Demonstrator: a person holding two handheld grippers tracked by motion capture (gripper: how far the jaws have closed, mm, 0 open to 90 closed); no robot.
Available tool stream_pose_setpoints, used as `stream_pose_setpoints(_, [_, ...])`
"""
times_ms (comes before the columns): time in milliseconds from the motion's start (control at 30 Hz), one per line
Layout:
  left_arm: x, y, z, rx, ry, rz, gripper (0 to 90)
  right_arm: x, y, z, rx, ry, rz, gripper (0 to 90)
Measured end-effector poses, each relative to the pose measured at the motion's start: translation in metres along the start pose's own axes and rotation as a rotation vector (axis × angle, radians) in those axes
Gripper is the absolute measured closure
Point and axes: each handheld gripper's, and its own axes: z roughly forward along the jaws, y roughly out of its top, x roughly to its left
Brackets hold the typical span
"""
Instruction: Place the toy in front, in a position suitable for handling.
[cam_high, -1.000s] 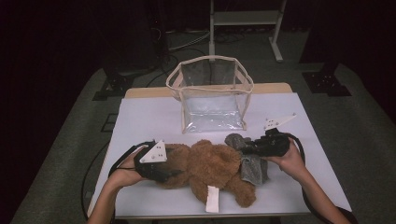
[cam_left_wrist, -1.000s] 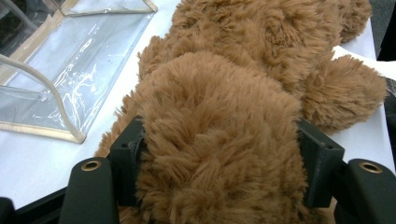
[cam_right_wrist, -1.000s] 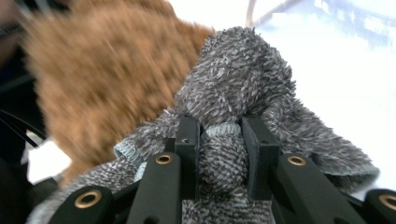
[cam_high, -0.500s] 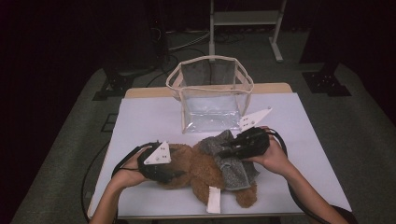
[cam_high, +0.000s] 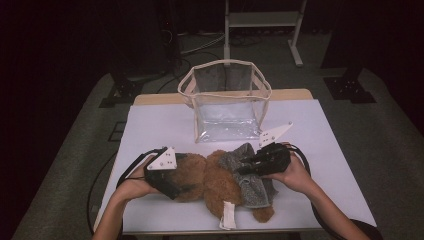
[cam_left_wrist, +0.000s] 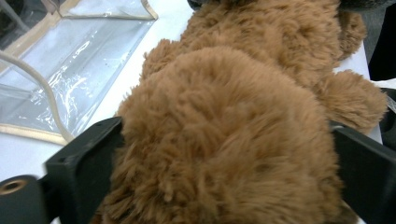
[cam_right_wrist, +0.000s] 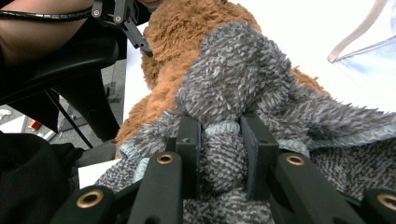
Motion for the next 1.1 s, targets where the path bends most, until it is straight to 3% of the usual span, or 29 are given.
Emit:
stream_pose_setpoints(100, [0.004,-0.005,0.005,-0.007,-0.028,-0.018,0.0,-0.001,-0.002,-0.001,-0.006,0.003,0.009,70.8])
stream_pose_setpoints(200, [0.004,-0.004,0.011,-0.001,-0.026,-0.007,0.1,-0.003,-0.005,-0.003,-0.012,0.003,0.015,70.8])
stream_pose_setpoints(233, [0.003,-0.002,0.012,0.005,-0.017,-0.003,4.1,-0.003,-0.005,-0.003,-0.015,0.004,0.020,70.7])
stream_pose_setpoints(367, [-0.002,0.013,0.010,0.016,0.021,0.028,34.1,-0.008,-0.009,-0.010,-0.040,0.002,0.044,70.5])
stream_pose_setpoints(433, [-0.001,0.023,0.011,0.000,0.028,0.031,39.8,-0.012,-0.011,-0.018,-0.059,0.003,0.063,70.5])
stream_pose_setpoints(500, [0.004,0.041,0.011,-0.067,0.012,0.014,42.7,-0.014,-0.012,-0.027,-0.075,-0.010,0.075,70.4])
stream_pose_setpoints(533, [0.004,0.041,0.011,-0.067,0.012,0.014,44.0,-0.014,-0.012,-0.027,-0.075,-0.010,0.075,70.4])
stream_pose_setpoints(667, [0.006,0.068,0.024,-0.102,-0.004,0.027,44.0,-0.018,-0.016,-0.058,-0.110,-0.057,0.095,70.3])
stream_pose_setpoints(833, [-0.007,0.086,0.057,-0.087,-0.046,0.055,42.3,-0.019,-0.019,-0.081,-0.118,-0.101,0.109,70.4])
stream_pose_setpoints(933, [-0.018,0.087,0.073,-0.066,-0.055,0.064,40.6,-0.013,-0.016,-0.082,-0.099,-0.115,0.089,70.4])
stream_pose_setpoints(1100, [-0.025,0.078,0.088,-0.033,-0.050,0.070,37.5,-0.003,-0.009,-0.064,-0.037,-0.116,0.039,70.3])
